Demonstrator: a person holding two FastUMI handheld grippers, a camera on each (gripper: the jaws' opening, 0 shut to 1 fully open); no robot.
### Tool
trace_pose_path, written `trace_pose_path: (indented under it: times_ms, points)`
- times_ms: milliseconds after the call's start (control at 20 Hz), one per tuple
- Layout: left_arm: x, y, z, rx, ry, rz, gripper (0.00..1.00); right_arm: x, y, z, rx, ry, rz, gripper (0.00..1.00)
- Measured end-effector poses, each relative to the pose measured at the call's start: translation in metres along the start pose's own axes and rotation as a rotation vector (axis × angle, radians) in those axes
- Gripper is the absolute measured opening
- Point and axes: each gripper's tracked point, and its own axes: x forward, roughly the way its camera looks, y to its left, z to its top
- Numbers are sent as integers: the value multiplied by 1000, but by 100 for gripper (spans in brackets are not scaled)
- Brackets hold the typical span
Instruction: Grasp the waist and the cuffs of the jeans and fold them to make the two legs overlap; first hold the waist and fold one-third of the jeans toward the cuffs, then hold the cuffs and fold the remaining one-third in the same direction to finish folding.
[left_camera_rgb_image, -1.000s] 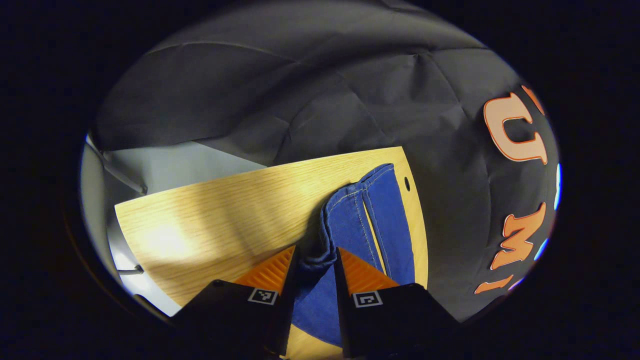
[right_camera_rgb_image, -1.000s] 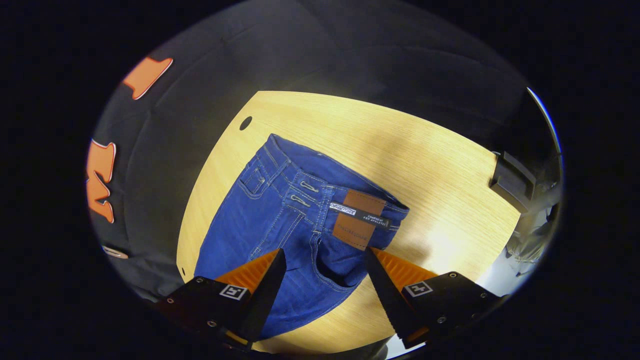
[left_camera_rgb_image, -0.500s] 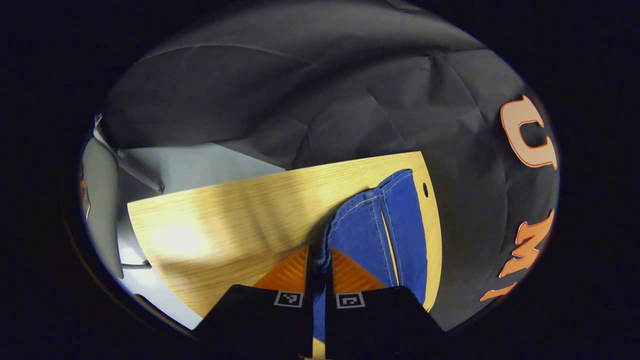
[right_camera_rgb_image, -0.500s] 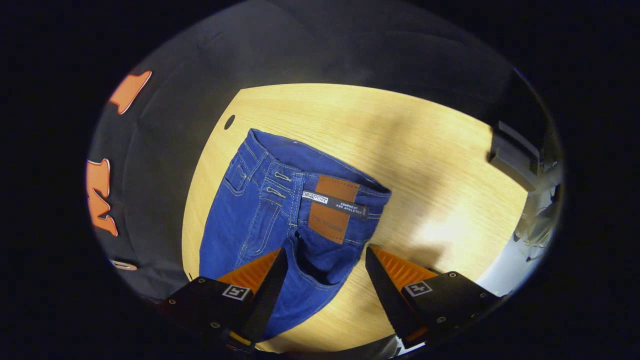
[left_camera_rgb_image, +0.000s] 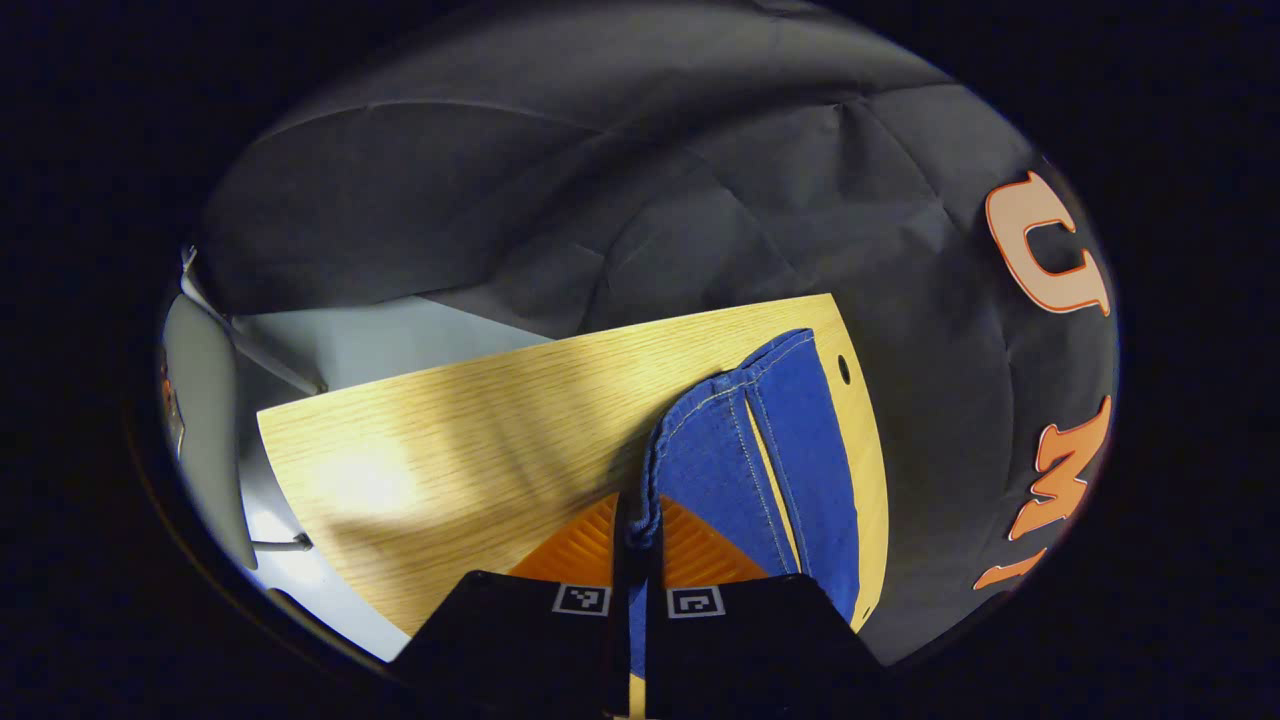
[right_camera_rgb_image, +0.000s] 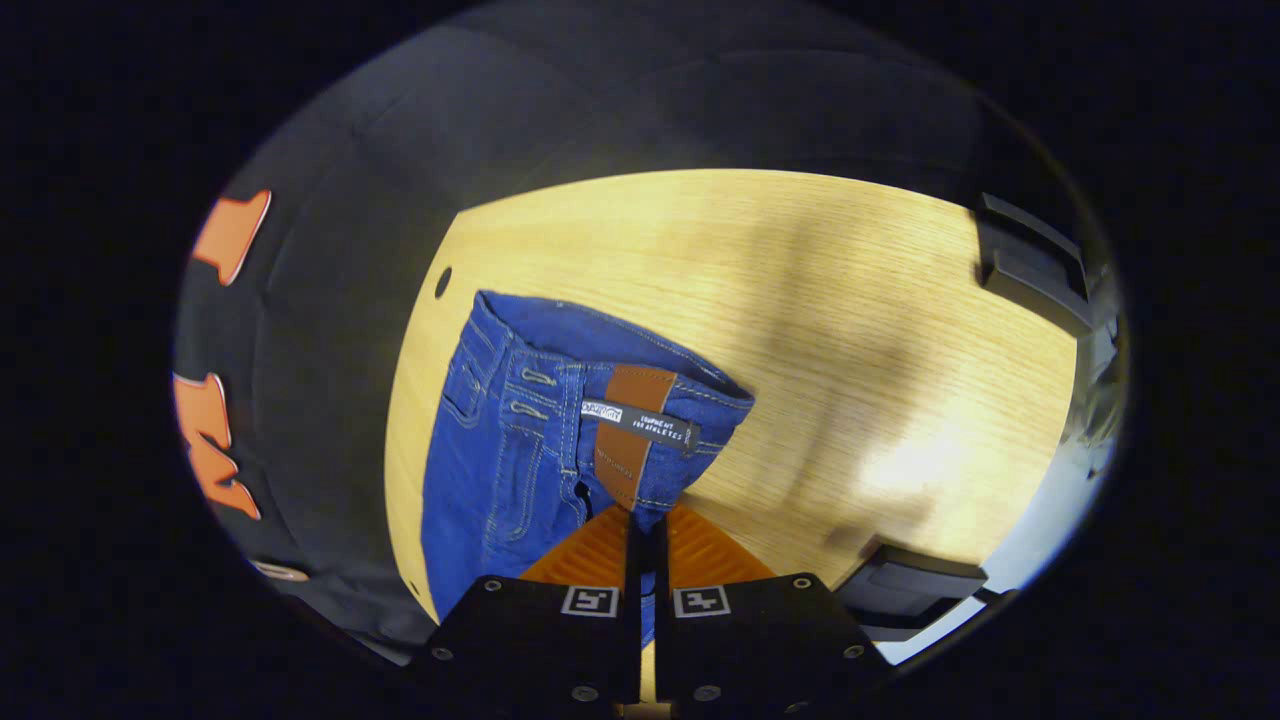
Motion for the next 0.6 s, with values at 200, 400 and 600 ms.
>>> trace_pose_path:
  times_ms: [200, 400, 600]
  points:
    - [-21, -30, 13, 46, -16, -85, 6, -16, 17, 6, -21, -30, 30, 6]
    - [-30, -59, 25, 89, -8, -150, 6, -30, 54, 10, 16, -54, 101, 6]
    - [-36, -93, 40, 117, 10, -206, 6, -34, 83, 15, 19, -73, 103, 6]
